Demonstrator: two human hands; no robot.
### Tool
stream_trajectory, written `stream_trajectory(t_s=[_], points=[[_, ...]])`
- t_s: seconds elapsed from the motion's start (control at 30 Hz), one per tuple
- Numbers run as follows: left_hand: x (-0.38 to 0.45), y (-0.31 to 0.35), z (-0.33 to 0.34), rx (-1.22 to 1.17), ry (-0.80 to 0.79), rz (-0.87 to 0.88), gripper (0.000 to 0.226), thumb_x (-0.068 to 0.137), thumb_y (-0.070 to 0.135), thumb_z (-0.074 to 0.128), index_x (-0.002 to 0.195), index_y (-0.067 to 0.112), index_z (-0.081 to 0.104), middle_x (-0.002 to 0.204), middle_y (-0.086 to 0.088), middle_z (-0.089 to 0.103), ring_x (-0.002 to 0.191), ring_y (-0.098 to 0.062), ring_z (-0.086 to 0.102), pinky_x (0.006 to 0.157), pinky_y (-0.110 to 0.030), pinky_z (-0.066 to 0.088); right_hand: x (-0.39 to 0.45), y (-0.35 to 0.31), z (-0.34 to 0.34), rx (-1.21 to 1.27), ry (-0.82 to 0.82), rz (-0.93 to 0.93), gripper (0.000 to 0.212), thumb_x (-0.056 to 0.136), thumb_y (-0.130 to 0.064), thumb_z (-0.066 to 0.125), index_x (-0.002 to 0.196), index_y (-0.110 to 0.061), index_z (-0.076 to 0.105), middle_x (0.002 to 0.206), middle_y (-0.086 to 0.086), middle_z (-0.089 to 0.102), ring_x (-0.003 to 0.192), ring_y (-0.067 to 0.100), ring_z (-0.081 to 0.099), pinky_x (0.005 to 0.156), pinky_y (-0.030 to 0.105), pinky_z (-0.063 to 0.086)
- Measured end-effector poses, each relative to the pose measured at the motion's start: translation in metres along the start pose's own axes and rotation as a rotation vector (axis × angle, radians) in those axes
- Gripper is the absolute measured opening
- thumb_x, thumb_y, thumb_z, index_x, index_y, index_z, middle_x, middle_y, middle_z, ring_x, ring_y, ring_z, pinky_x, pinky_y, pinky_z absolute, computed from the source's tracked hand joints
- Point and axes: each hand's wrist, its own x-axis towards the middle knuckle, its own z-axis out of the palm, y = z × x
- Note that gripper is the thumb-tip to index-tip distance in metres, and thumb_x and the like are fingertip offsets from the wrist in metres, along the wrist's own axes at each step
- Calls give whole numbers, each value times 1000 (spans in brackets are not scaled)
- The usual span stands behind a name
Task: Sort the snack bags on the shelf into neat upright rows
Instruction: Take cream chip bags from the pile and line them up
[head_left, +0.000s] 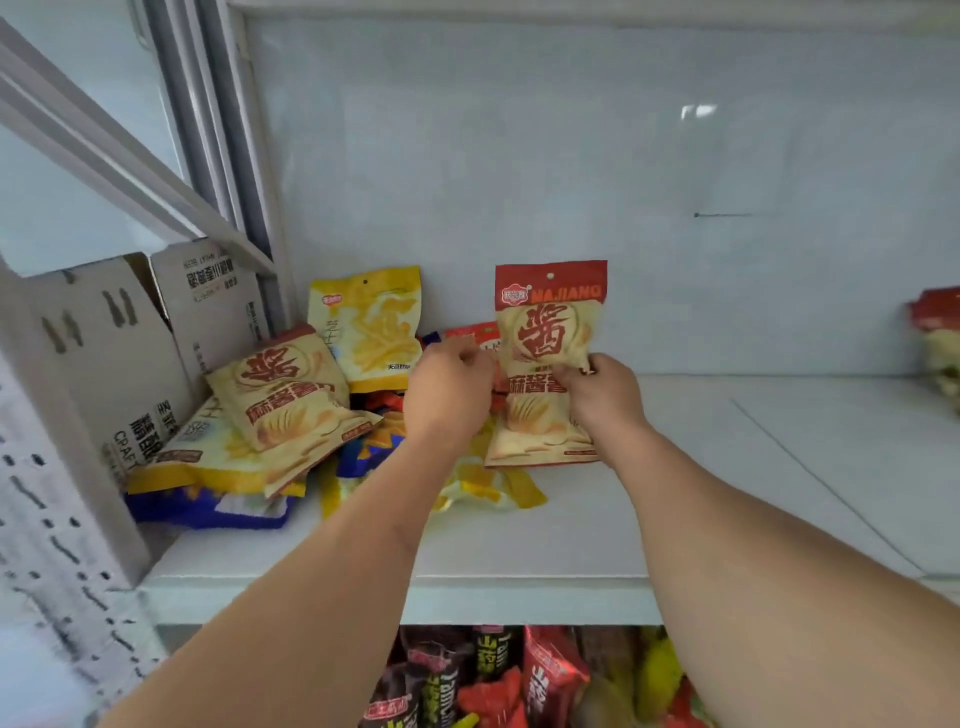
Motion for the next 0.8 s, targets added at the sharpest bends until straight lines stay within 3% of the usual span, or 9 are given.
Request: stream_trajectory(t_s=[0.1,0.23,0.33,0.5,0.63,0.8], points=[[-8,-18,-20,-7,94,-37,28,97,32,52,116,19,68,116,-3,67,99,-27,65,81,-40,55,-22,-11,-1,67,14,0,17,91,-30,65,92,-14,68,87,1,71,83,24,68,75,40,55],[-11,-45,-57,154,298,-181,49,95,36,55,140,16,52,150,-9,44,137,-34,36,110,-48,33,-44,-27,17,111,-57,3,17,91,-30,65,96,-15,70,93,3,73,83,23,70,75,40,57],[-8,-68,-81,192,358,-330,69,94,39,58,150,6,34,159,-18,28,146,-38,21,117,-50,19,-54,-29,31,115,-80,19,15,91,-30,66,98,-17,70,96,2,73,86,24,70,75,38,57],[0,-102,-99,191,275,-559,98,93,51,59,156,-2,8,165,-22,11,152,-38,8,122,-46,9,-62,-21,48,138,-83,48,15,91,-28,66,104,-22,68,101,1,73,92,25,70,84,41,57],[1,-111,-103,216,217,-541,98,92,46,61,157,-1,4,161,-22,23,149,-38,17,121,-47,17,-67,-15,58,152,-77,69,6,91,-28,65,90,-34,62,102,-1,72,95,24,69,90,47,56],[-4,-99,-105,-57,281,-420,90,90,10,60,159,16,3,157,-17,29,135,-39,42,107,-47,41,-70,-9,61,175,-47,101,9,94,-33,62,102,-29,63,105,-1,72,97,24,68,91,47,55]])
